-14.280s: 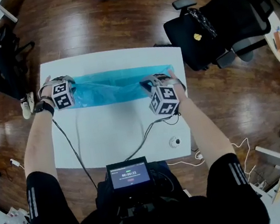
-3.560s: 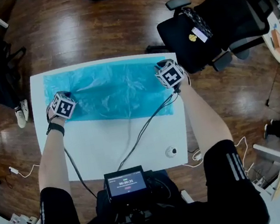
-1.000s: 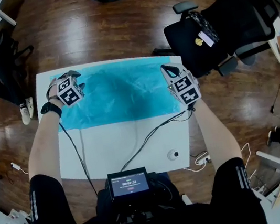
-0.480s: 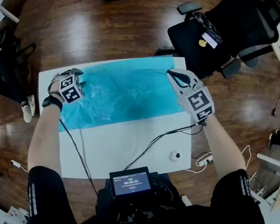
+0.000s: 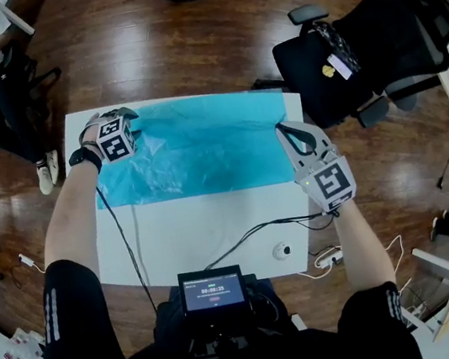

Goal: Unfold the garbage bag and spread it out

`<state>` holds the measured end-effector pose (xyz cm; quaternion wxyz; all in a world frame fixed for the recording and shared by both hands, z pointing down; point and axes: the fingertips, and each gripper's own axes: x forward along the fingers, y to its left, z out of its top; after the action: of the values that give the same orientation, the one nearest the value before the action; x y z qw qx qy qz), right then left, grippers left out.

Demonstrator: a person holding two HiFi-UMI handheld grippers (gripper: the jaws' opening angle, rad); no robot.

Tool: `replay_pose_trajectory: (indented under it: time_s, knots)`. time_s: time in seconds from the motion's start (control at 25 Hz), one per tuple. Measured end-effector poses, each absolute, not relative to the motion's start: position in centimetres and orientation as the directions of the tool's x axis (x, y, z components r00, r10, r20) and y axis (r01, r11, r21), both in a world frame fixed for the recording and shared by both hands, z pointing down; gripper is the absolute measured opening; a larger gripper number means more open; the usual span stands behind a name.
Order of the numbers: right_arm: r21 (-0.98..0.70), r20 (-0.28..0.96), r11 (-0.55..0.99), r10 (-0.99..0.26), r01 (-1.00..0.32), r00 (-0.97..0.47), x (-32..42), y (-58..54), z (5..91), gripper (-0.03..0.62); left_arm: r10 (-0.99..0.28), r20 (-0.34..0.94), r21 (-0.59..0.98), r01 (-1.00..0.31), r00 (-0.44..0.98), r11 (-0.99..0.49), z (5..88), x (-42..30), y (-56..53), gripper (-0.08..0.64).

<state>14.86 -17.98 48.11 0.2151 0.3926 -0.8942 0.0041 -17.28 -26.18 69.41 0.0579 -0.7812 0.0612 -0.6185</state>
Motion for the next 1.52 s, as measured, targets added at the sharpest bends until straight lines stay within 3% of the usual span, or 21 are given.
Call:
replay_pose_trajectory:
  time_s: [0.16, 0.4, 1.52]
  knots:
    - [0.165, 0.386, 0.690, -0.703, -0.705, -0.597, 14.9, -17.6, 48.0, 0.020, -0.139, 0.965, -0.139, -0.017, 0.224, -0.990, 69.4, -17.4, -25.7, 0.161]
    - [0.150, 0.394, 0.677, -0.710, -0.721, -0.584, 15.4, -17.4, 48.5, 0.020, -0.140, 0.959, -0.142, -0.009, 0.248, -0.990, 68.5, -17.0, -24.9, 0.003]
    - [0.126, 0.383, 0.567, -0.785, -0.814, -0.487, 18.2, -14.7, 48.2, 0.020, -0.451, 0.832, -0.474, -0.008, 0.324, -0.880, 56.6, -18.1, -19.4, 0.003]
